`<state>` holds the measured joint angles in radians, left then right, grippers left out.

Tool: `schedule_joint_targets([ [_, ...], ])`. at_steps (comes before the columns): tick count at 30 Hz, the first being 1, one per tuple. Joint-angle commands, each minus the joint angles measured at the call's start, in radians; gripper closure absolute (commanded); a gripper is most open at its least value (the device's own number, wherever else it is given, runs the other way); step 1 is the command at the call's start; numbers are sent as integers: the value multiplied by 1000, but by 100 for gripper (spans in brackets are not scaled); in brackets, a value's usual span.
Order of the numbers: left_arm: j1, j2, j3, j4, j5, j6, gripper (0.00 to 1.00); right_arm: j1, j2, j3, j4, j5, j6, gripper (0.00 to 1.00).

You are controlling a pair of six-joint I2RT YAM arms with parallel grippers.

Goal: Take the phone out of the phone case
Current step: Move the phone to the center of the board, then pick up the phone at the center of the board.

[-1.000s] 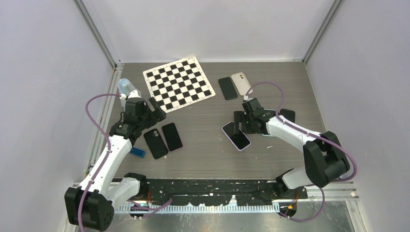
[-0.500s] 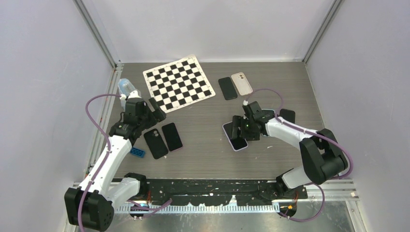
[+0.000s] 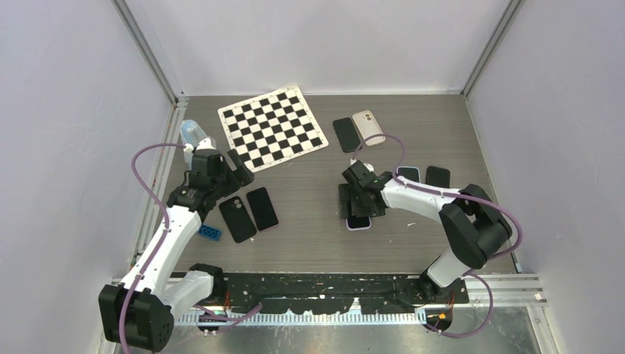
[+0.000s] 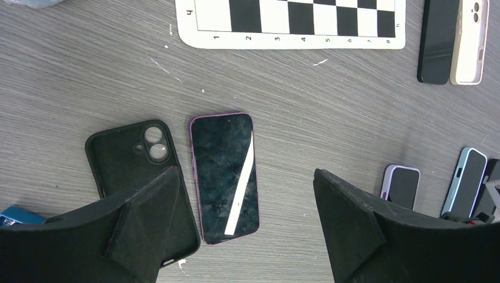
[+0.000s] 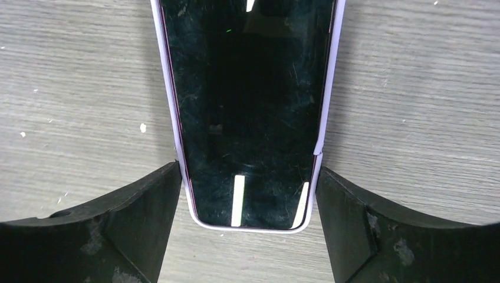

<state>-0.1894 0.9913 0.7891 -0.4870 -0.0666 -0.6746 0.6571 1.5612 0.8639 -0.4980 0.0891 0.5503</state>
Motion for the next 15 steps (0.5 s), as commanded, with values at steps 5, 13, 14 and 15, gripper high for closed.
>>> schedule_joint_targets([
  [5, 5, 0, 36, 23, 4, 4, 13, 81, 106, 61, -54, 213, 93, 11],
  [13, 5, 3, 45, 7, 7, 7, 8, 82, 161, 72, -98, 281, 158, 25],
  [14, 5, 5, 49, 2, 5, 9, 7, 82, 165, 74, -98, 287, 165, 31],
  [15, 5, 4, 52, -6, 3, 10, 4, 82, 165, 75, -99, 290, 168, 34],
])
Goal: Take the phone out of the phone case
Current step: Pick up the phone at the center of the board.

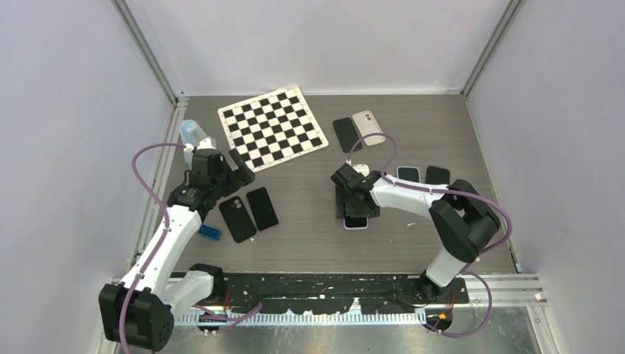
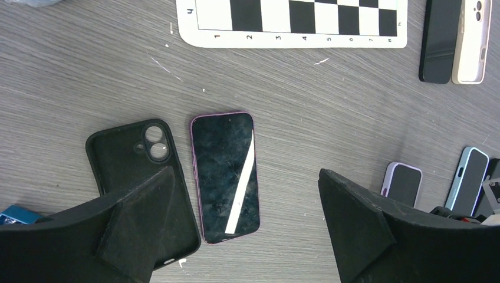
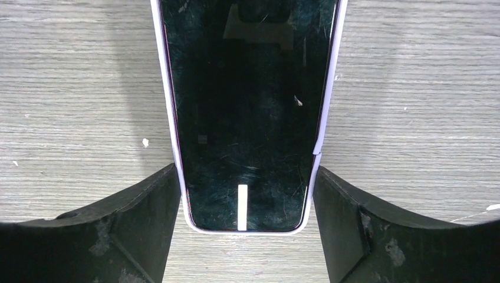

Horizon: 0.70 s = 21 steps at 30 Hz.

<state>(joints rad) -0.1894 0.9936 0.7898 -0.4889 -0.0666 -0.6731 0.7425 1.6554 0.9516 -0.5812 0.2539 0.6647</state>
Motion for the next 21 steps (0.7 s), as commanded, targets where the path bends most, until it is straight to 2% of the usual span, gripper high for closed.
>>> schedule_joint_targets([
  [1, 5, 0, 54, -10, -3, 8, 2, -3, 67, -14, -11, 132, 57, 39],
  [6, 5, -23, 49, -7, -6, 18, 0, -3, 9, -22, 32, 112, 21, 48],
  [10, 5, -45, 30, 43, 59, 32, 0, -3, -106, -49, 132, 41, -5, 49],
  [15, 4, -44, -4, 137, 221, 19, 0, -3, -205, -79, 243, -39, -18, 49],
  [18, 3, -18, -55, 231, 334, -48, 2, -5, -238, -101, 349, -124, -15, 49],
  [21, -12, 28, -109, 325, 384, -137, 5, -6, -241, -100, 419, -183, 1, 49],
])
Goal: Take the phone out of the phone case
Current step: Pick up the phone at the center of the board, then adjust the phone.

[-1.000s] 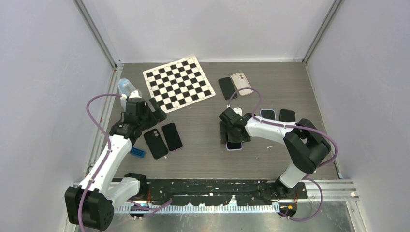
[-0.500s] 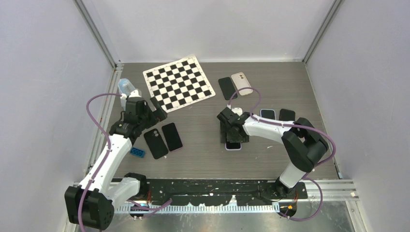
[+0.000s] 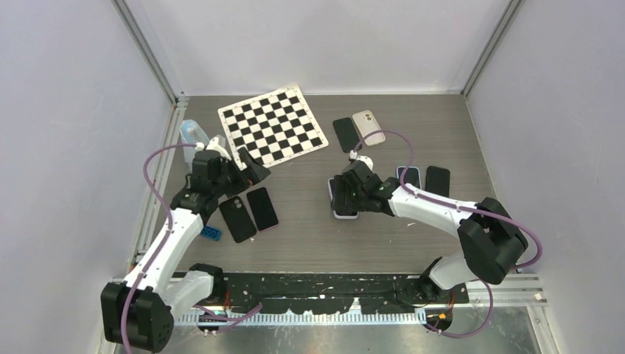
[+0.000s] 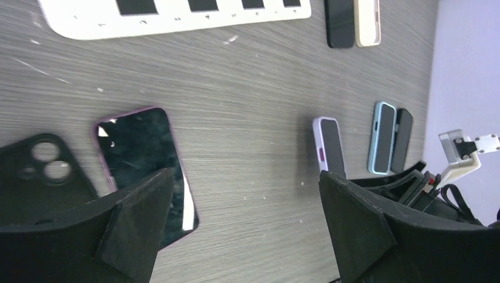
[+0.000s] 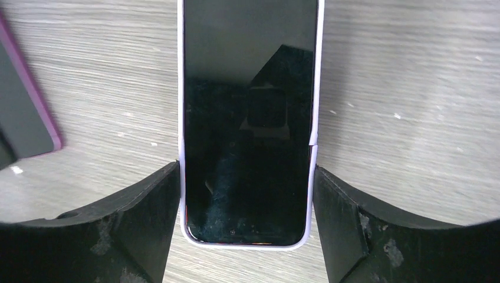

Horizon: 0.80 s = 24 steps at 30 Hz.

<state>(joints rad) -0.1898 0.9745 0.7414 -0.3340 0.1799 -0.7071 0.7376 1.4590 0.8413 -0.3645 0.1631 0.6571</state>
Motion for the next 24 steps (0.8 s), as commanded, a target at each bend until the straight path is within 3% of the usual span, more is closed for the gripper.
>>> schedule_joint_targets([
  [1, -24, 65, -75, 199, 153, -125, 5, -1, -43, 10, 234, -117, 13, 49],
  [19, -184, 470, -164, 690, 245, -473, 10, -1, 123, 9, 590, -390, 166, 52],
  [21, -192, 513, -159, 713, 238, -501, 15, -1, 131, 11, 606, -404, 167, 52],
  [24, -202, 563, -145, 732, 233, -525, 34, 0, 138, 14, 619, -416, 162, 52],
])
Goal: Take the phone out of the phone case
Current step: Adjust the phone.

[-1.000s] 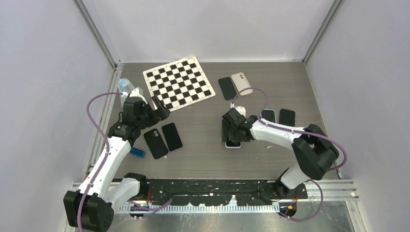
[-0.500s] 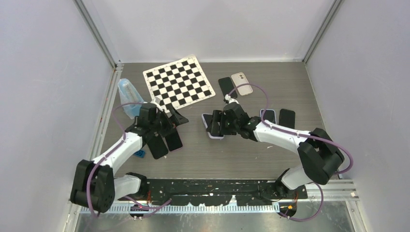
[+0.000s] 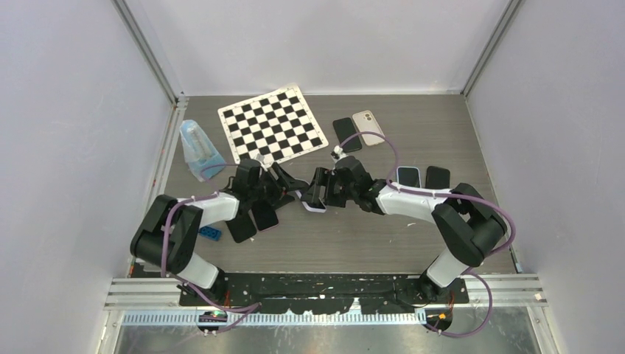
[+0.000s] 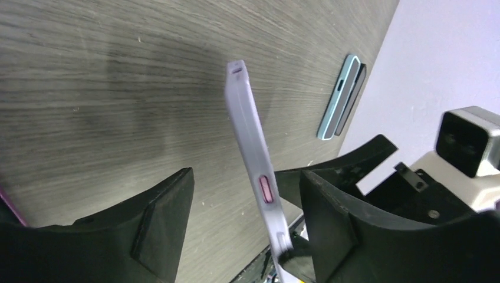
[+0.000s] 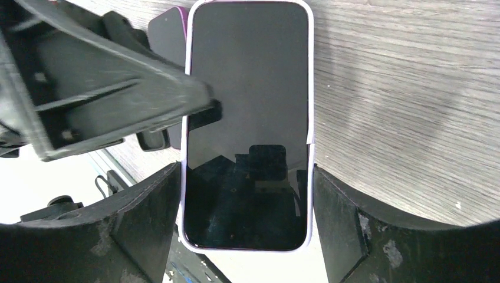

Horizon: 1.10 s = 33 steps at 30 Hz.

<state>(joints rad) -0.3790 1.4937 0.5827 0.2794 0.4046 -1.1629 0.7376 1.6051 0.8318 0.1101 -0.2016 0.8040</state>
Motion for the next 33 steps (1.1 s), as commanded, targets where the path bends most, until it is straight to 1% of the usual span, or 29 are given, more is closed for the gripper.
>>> schedule_joint_targets([
  [1, -17, 53, 18, 117, 2, -72, 39, 0, -5, 25, 146, -54, 13, 52],
  [2, -20, 62, 23, 113, -3, -74, 44, 0, -4, 25, 149, -56, 10, 52],
  [5, -30, 88, 40, 107, 0, -80, 52, 2, -2, 27, 156, -63, 3, 52],
  [9, -39, 112, 54, 103, -1, -88, 60, 6, 7, 33, 155, -65, -12, 52],
  [14, -42, 128, 67, 108, 13, -88, 86, 8, 29, 49, 146, -70, -12, 52],
  [16, -41, 124, 72, 110, 15, -78, 98, 8, 31, 55, 126, -71, -14, 48],
  [17, -41, 122, 75, 109, 14, -70, 100, 8, 28, 56, 118, -68, -16, 39],
  [18, -41, 119, 78, 108, 15, -61, 100, 7, 24, 56, 104, -68, -18, 33],
  [19, -41, 115, 83, 111, 18, -49, 100, 6, 12, 54, 101, -78, -26, 24],
  [21, -37, 112, 88, 132, 36, -19, 100, -1, -24, 37, 114, -104, -39, 17],
  [25, -20, 88, 120, 130, 85, 51, 100, -25, -115, -6, 125, -130, -56, 12],
  [29, 2, 42, 156, 133, 159, 124, 100, -78, -216, -49, 143, -164, -57, 12],
  [33, 15, -43, 211, 103, 223, 235, 100, -149, -335, -109, 186, -183, -42, 13],
])
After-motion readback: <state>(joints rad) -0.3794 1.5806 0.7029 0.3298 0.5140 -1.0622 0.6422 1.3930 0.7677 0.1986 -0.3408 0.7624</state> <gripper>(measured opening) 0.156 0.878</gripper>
